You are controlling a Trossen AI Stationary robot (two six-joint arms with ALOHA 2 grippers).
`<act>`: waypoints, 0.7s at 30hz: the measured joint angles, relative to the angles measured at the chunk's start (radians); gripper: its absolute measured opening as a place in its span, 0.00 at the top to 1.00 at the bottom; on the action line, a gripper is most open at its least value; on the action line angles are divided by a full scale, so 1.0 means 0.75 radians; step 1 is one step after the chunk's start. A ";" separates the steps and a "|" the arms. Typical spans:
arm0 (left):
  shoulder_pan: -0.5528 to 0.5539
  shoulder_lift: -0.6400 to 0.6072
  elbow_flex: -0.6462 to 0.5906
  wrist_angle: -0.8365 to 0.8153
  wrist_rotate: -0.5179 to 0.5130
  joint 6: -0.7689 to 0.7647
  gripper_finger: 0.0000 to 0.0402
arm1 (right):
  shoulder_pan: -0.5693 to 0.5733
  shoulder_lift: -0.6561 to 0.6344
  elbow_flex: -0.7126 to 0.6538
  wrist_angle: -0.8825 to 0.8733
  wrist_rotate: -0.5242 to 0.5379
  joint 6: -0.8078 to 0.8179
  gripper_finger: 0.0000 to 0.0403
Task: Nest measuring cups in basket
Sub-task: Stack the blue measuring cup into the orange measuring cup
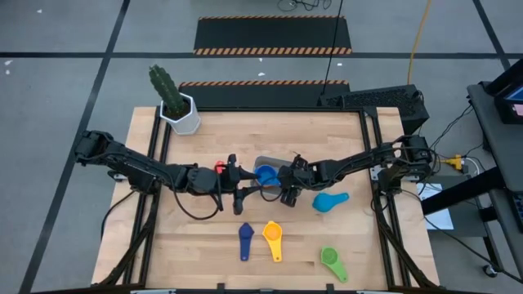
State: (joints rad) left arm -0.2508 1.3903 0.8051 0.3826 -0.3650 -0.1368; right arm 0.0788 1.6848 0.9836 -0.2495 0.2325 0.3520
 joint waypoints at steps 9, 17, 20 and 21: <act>0.000 0.000 0.000 0.016 0.011 0.001 0.60 | 0.000 -0.004 -0.001 -0.002 0.000 0.002 0.69; 0.000 0.000 0.000 0.017 0.011 0.001 0.60 | 0.003 -0.029 -0.001 -0.052 0.000 0.080 0.65; 0.000 0.000 0.001 0.016 0.011 0.001 0.60 | 0.007 -0.056 -0.001 -0.100 0.000 0.109 0.66; 0.000 0.000 0.001 0.016 0.011 0.001 0.60 | 0.009 -0.063 -0.001 -0.113 0.000 0.116 0.66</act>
State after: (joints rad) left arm -0.2508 1.3903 0.8055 0.3948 -0.3569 -0.1360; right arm 0.0856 1.6373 0.9829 -0.3343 0.2329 0.4393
